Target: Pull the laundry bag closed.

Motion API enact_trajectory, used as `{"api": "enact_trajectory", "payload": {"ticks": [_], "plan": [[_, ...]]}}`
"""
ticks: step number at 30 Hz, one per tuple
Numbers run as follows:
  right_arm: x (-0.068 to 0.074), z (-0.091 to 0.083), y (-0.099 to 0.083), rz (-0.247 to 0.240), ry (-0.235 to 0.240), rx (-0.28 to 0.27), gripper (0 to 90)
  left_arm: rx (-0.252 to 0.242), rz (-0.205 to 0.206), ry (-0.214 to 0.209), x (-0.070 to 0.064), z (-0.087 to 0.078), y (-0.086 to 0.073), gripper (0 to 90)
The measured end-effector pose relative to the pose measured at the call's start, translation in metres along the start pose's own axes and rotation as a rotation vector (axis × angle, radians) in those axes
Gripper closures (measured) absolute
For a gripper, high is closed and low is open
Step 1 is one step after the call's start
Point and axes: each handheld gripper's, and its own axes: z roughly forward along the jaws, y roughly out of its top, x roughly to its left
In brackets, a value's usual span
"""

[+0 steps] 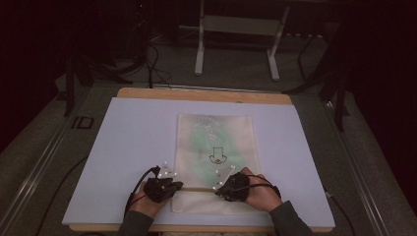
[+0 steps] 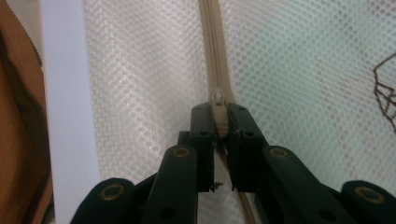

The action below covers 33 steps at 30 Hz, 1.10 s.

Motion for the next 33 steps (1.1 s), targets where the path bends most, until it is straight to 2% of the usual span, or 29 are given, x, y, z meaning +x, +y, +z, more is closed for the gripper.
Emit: {"api": "enact_trajectory", "payload": {"ticks": [18, 20, 33], "plan": [[0.0011, -0.0003, -0.0055, -0.003, -0.001, 0.033, 82.4, 0.003, 0.001, 0.002, -0.0006, 0.0, 0.0004, 89.3], [0.0006, -0.0013, -0.0069, 0.005, 0.0, 0.02, 82.4, 0.003, 0.0, 0.001, -0.0006, 0.0001, 0.0006, 89.3], [0.0003, -0.0047, -0.0074, 0.006, -0.001, 0.019, 82.4, 0.003, -0.001, 0.002, -0.0007, 0.0001, 0.0005, 89.3]]}}
